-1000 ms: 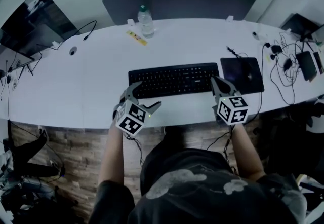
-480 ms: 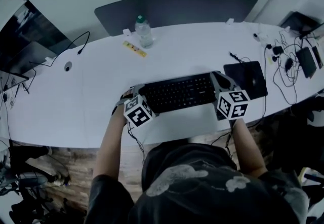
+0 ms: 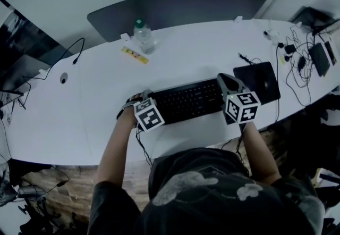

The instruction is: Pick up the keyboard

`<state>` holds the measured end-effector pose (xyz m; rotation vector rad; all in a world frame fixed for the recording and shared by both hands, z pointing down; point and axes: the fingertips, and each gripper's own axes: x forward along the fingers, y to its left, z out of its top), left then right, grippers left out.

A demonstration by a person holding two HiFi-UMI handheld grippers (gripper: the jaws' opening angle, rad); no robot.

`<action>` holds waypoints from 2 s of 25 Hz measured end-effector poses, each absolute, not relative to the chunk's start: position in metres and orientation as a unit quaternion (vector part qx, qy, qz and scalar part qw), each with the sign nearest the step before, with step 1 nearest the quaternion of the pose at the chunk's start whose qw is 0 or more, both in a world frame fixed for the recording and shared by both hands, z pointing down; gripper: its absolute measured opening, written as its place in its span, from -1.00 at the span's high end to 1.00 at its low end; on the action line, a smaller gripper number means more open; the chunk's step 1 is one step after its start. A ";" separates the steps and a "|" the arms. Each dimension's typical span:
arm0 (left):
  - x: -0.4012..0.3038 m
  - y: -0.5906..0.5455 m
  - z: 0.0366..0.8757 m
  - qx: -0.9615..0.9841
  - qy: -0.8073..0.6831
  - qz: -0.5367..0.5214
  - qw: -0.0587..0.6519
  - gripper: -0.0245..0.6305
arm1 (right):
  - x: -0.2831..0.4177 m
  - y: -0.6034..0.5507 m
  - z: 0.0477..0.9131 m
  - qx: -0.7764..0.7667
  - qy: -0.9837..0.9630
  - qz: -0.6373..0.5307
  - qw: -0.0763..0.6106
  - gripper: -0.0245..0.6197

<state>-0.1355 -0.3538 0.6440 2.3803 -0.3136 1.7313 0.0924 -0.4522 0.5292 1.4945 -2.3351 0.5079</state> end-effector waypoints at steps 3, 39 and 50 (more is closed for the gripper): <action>-0.136 -0.355 0.650 0.792 -0.089 0.595 0.104 -0.82 | 0.090 -0.456 0.531 0.522 -0.818 0.180 0.164 0.92; -0.133 -0.351 0.648 0.739 -0.085 0.664 0.073 -0.87 | -0.027 -0.427 0.620 -0.129 -0.794 0.307 0.509 0.20; -0.131 -0.354 0.644 0.752 -0.101 0.649 0.050 -0.87 | -0.020 -0.373 0.636 -0.329 -0.646 0.405 0.557 0.52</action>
